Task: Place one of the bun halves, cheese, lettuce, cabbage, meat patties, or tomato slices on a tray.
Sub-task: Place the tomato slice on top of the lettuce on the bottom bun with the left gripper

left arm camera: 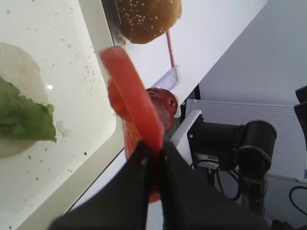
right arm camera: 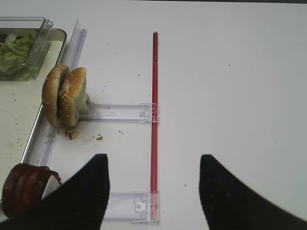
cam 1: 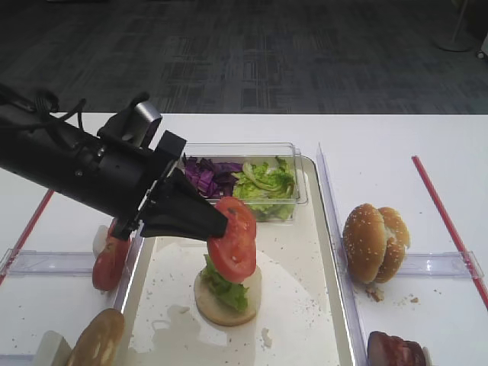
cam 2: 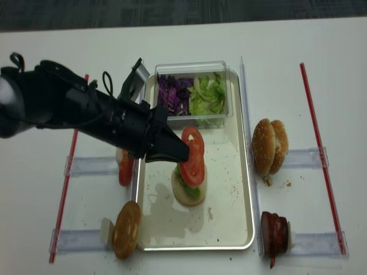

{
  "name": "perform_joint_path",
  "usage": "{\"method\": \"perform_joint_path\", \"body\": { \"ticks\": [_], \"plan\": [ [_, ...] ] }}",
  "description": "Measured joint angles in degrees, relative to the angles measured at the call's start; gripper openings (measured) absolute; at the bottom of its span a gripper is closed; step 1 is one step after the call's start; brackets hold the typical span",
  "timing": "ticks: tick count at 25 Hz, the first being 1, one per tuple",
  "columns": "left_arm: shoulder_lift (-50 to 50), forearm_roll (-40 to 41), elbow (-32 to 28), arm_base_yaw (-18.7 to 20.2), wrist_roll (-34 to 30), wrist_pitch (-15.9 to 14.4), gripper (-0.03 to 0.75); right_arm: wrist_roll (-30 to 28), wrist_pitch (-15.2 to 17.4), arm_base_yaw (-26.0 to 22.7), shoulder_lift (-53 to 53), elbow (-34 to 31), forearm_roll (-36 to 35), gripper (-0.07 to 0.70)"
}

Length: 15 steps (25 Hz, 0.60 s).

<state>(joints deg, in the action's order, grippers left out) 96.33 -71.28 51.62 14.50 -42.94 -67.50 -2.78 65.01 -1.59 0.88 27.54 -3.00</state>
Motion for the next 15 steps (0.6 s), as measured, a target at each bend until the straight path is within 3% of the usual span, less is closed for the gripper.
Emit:
{"method": "perform_joint_path", "body": {
  "ticks": [15],
  "plan": [
    [10.4,-4.4,-0.6,0.0,-6.7,0.9,0.013,0.0,0.0,0.0,0.0,0.0,0.0,0.445]
  ]
}}
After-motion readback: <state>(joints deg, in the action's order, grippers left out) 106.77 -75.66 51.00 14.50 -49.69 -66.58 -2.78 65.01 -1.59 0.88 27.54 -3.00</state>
